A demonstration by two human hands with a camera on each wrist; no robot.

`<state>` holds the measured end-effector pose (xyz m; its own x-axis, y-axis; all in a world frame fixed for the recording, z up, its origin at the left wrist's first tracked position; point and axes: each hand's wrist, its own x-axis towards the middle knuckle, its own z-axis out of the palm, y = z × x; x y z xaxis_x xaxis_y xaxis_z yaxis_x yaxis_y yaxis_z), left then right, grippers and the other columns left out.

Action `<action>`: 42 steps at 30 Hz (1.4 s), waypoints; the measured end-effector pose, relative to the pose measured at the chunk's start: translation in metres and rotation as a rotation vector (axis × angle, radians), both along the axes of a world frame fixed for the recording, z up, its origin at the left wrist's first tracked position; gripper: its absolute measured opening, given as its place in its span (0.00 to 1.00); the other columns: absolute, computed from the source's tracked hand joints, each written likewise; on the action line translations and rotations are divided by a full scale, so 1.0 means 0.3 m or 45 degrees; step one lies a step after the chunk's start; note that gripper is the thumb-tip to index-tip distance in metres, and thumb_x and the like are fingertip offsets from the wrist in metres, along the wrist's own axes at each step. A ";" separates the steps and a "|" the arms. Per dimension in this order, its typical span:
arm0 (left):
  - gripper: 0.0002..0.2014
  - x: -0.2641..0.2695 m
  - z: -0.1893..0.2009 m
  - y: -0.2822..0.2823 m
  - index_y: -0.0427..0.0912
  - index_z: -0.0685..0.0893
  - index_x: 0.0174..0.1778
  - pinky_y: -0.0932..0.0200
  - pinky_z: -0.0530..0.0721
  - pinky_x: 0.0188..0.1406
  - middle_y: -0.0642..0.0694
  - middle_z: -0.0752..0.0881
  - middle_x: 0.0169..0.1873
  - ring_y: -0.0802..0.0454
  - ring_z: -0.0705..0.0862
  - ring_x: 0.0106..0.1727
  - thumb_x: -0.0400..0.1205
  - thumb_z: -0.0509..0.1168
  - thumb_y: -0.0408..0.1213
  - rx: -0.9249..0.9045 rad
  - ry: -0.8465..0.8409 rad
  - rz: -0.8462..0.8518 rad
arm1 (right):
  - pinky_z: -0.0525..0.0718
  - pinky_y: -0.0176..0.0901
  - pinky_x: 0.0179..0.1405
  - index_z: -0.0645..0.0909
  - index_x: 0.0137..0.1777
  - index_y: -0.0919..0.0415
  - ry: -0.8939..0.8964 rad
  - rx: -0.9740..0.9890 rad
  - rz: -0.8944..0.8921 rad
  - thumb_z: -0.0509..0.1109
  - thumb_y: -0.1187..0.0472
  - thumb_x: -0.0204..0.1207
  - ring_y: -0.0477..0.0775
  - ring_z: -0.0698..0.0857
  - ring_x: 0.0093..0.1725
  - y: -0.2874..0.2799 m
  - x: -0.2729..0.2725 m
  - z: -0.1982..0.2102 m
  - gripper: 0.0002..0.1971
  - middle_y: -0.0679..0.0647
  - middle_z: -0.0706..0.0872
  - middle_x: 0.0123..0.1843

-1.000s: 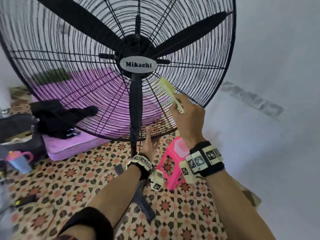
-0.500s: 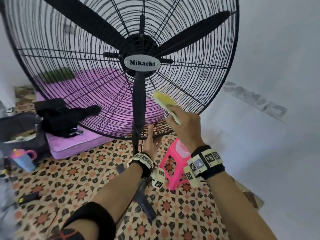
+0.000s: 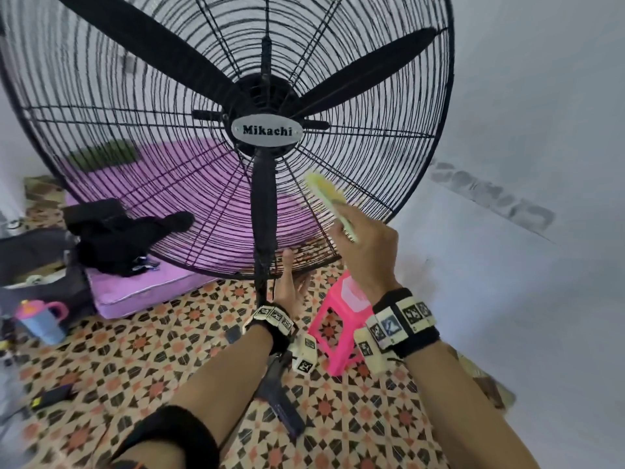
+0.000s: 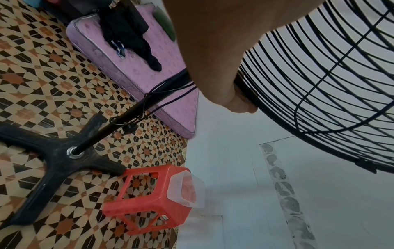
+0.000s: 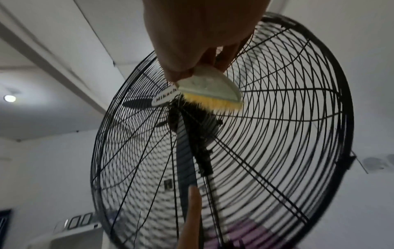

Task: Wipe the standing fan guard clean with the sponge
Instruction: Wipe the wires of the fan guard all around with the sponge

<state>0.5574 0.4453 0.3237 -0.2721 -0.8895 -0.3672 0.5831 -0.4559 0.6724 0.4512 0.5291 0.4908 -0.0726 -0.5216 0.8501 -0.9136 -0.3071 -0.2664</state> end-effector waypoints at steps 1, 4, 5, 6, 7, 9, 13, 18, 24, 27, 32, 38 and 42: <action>0.61 0.004 -0.012 -0.004 0.48 0.76 0.82 0.58 0.87 0.57 0.41 0.88 0.67 0.50 0.89 0.61 0.56 0.79 0.79 0.013 -0.013 -0.015 | 0.85 0.31 0.30 0.88 0.66 0.60 -0.066 -0.059 -0.045 0.71 0.58 0.81 0.42 0.88 0.34 -0.002 -0.003 0.016 0.15 0.56 0.94 0.54; 0.62 0.001 -0.034 -0.010 0.45 0.75 0.83 0.58 0.88 0.56 0.41 0.88 0.68 0.51 0.88 0.62 0.58 0.79 0.79 0.030 -0.026 -0.049 | 0.77 0.27 0.32 0.89 0.65 0.58 -0.046 0.001 -0.091 0.72 0.57 0.81 0.37 0.80 0.28 -0.007 -0.002 -0.009 0.15 0.53 0.95 0.49; 0.62 -0.002 -0.031 -0.012 0.43 0.76 0.83 0.57 0.88 0.59 0.40 0.86 0.71 0.48 0.89 0.65 0.57 0.79 0.78 0.013 -0.024 -0.069 | 0.73 0.23 0.31 0.89 0.65 0.57 0.003 0.085 -0.051 0.71 0.56 0.81 0.36 0.77 0.26 -0.003 0.004 -0.037 0.15 0.51 0.95 0.47; 0.61 0.002 -0.011 -0.003 0.43 0.77 0.82 0.57 0.87 0.62 0.40 0.85 0.73 0.47 0.89 0.67 0.58 0.79 0.77 0.001 -0.037 -0.090 | 0.70 0.18 0.30 0.89 0.65 0.57 0.050 0.161 0.000 0.70 0.55 0.81 0.36 0.76 0.25 0.003 0.005 -0.065 0.16 0.51 0.95 0.46; 0.57 0.005 0.012 0.007 0.42 0.79 0.80 0.57 0.87 0.63 0.39 0.85 0.73 0.47 0.89 0.67 0.61 0.79 0.77 -0.024 -0.037 -0.120 | 0.69 0.16 0.29 0.89 0.66 0.57 0.071 0.208 0.041 0.70 0.55 0.82 0.36 0.77 0.25 0.013 0.005 -0.085 0.16 0.52 0.95 0.46; 0.45 0.015 0.035 0.018 0.42 0.84 0.70 0.53 0.85 0.65 0.38 0.89 0.66 0.45 0.90 0.64 0.68 0.74 0.75 -0.050 -0.105 -0.187 | 0.78 0.19 0.27 0.87 0.68 0.60 -0.088 0.183 0.066 0.72 0.60 0.82 0.38 0.84 0.31 0.042 0.003 -0.094 0.15 0.54 0.94 0.50; 0.42 0.075 0.124 0.029 0.43 0.80 0.72 0.40 0.90 0.60 0.41 0.89 0.57 0.39 0.91 0.56 0.76 0.65 0.76 -0.124 -0.584 -0.553 | 0.84 0.22 0.42 0.80 0.74 0.57 -0.798 -0.061 -0.092 0.70 0.63 0.85 0.43 0.89 0.47 0.072 -0.043 -0.058 0.18 0.53 0.90 0.54; 0.11 0.072 0.529 0.053 0.38 0.88 0.60 0.68 0.88 0.49 0.49 0.91 0.45 0.47 0.91 0.46 0.88 0.70 0.41 -1.315 -1.550 -0.752 | 0.94 0.58 0.45 0.88 0.55 0.60 -1.745 0.057 -0.005 0.70 0.60 0.84 0.55 0.93 0.48 0.056 -0.141 -0.111 0.07 0.55 0.92 0.48; 0.25 -0.131 1.064 -0.034 0.61 0.73 0.81 0.34 0.58 0.86 0.51 0.67 0.86 0.43 0.61 0.88 0.88 0.63 0.38 -2.933 -2.900 -0.406 | 0.92 0.61 0.51 0.83 0.50 0.62 -2.099 -0.231 0.432 0.72 0.69 0.83 0.63 0.91 0.44 0.031 -0.057 -0.073 0.03 0.59 0.92 0.45; 0.29 -0.194 1.163 -0.073 0.64 0.66 0.86 0.28 0.45 0.89 0.50 0.58 0.90 0.39 0.53 0.91 0.89 0.65 0.50 -2.895 -3.497 -0.603 | 0.91 0.63 0.55 0.81 0.53 0.61 -2.060 -0.325 0.607 0.73 0.65 0.83 0.66 0.91 0.51 -0.007 -0.007 -0.039 0.04 0.63 0.91 0.55; 0.36 -0.228 1.190 -0.115 0.63 0.60 0.88 0.27 0.48 0.88 0.48 0.51 0.91 0.38 0.49 0.91 0.86 0.67 0.59 -2.871 -3.812 -0.713 | 0.92 0.57 0.53 0.78 0.58 0.64 -1.953 -0.268 0.652 0.70 0.63 0.85 0.62 0.92 0.55 -0.081 0.026 -0.007 0.07 0.64 0.87 0.64; 0.41 -0.289 1.200 -0.087 0.54 0.67 0.87 0.29 0.61 0.86 0.51 0.61 0.88 0.39 0.58 0.89 0.79 0.76 0.56 -2.933 -3.823 -0.866 | 0.92 0.55 0.52 0.85 0.64 0.63 -1.895 -0.148 0.594 0.68 0.56 0.87 0.58 0.91 0.60 -0.102 0.038 -0.032 0.12 0.56 0.89 0.64; 0.44 -0.296 1.187 -0.080 0.50 0.66 0.87 0.32 0.64 0.84 0.49 0.62 0.87 0.38 0.58 0.89 0.77 0.79 0.52 -2.918 -3.838 -0.854 | 0.93 0.45 0.39 0.87 0.52 0.52 -1.829 0.037 0.461 0.68 0.61 0.87 0.55 0.92 0.55 -0.071 0.082 -0.108 0.07 0.60 0.89 0.62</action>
